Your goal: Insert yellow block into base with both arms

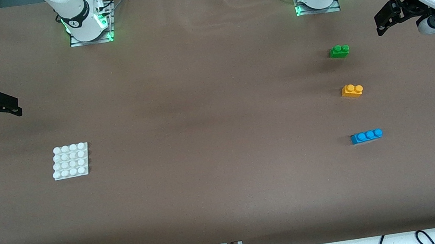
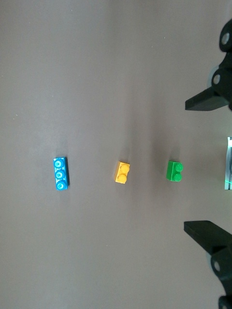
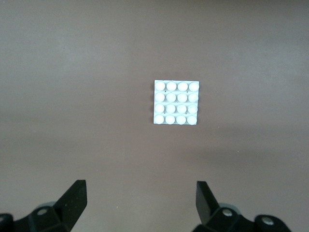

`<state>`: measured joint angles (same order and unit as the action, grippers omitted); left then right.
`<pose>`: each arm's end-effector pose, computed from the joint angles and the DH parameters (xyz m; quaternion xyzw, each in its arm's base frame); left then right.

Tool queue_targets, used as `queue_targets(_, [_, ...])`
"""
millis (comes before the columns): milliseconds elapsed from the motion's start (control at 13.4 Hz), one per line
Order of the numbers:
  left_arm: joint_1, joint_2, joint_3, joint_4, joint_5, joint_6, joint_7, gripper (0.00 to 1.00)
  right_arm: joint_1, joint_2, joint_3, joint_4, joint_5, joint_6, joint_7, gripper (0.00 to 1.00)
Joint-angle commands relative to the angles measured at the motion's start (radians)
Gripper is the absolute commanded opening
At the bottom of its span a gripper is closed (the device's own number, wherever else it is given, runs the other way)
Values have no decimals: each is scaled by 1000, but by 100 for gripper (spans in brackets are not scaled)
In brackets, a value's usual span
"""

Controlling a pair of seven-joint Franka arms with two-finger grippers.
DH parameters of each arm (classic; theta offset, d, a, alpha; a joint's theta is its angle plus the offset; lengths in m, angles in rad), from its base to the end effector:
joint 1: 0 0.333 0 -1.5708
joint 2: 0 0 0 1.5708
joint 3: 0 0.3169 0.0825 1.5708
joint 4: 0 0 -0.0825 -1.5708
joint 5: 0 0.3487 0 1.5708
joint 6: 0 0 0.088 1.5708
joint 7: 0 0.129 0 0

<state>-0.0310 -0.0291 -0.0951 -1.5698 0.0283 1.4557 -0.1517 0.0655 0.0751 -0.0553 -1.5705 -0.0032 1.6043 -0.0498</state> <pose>0.4925 -0.0592 0.6091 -0.9989 -0.0139 0.0400 0.0212 0.5425 0.0062 0.5666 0.9993 0.0301 -0.0207 0.0033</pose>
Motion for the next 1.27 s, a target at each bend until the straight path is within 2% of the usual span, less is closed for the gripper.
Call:
queue_targets(0, [3,15,-2,31,-11,-8,-5,100,-6,9,6,23,-3,-6,-1,100])
queue_targets(671, [2,17,-3,31,-13,-8,-5,100,-7,12,5,23,-17,-4,-1,100])
queue_targets(1192, [3,15,-5,31,-11,-8,-6,100,-12,66,5,14,-17,6,4,100])
